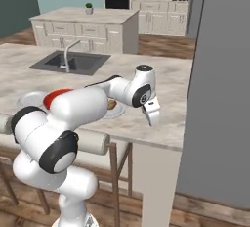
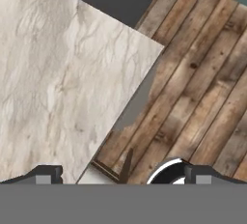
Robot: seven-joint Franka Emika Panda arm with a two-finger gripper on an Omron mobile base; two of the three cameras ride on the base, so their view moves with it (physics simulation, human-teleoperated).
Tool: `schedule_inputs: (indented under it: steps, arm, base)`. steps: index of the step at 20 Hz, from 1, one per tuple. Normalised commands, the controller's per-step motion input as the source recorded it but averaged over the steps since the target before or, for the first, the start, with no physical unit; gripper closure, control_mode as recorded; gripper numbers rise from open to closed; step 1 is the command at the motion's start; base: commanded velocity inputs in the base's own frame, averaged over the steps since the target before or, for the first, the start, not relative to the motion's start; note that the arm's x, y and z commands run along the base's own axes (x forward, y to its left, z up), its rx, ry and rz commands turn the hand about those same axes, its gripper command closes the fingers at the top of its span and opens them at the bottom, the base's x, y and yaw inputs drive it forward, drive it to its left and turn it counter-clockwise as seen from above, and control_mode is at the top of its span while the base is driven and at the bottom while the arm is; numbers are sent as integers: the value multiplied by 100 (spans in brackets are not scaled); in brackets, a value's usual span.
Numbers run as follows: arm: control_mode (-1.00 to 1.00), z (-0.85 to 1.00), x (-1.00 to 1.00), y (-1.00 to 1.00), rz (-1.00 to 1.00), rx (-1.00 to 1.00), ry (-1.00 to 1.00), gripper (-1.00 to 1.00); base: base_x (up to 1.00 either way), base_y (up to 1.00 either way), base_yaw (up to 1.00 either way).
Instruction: Pick the chicken drumstick and lemon wedge from their plates and place them in the bowl. Then put the bowl in the fridge.
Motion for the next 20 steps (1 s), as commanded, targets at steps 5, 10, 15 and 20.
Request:
schedule_inputs:
  steps: [5, 10, 15, 20]
  arm:
    - [100, 0, 0, 0, 0, 0, 0, -100]
    - [100, 0, 0, 0, 0, 0, 0, -100]
    - [100, 0, 0, 0, 0, 0, 0, -100]
    - [100, 0, 0, 0, 0, 0, 0, -100]
  base:
    - [51, -44, 20]
    - [58, -36, 24]
    - [56, -31, 24]
    - [43, -13, 11]
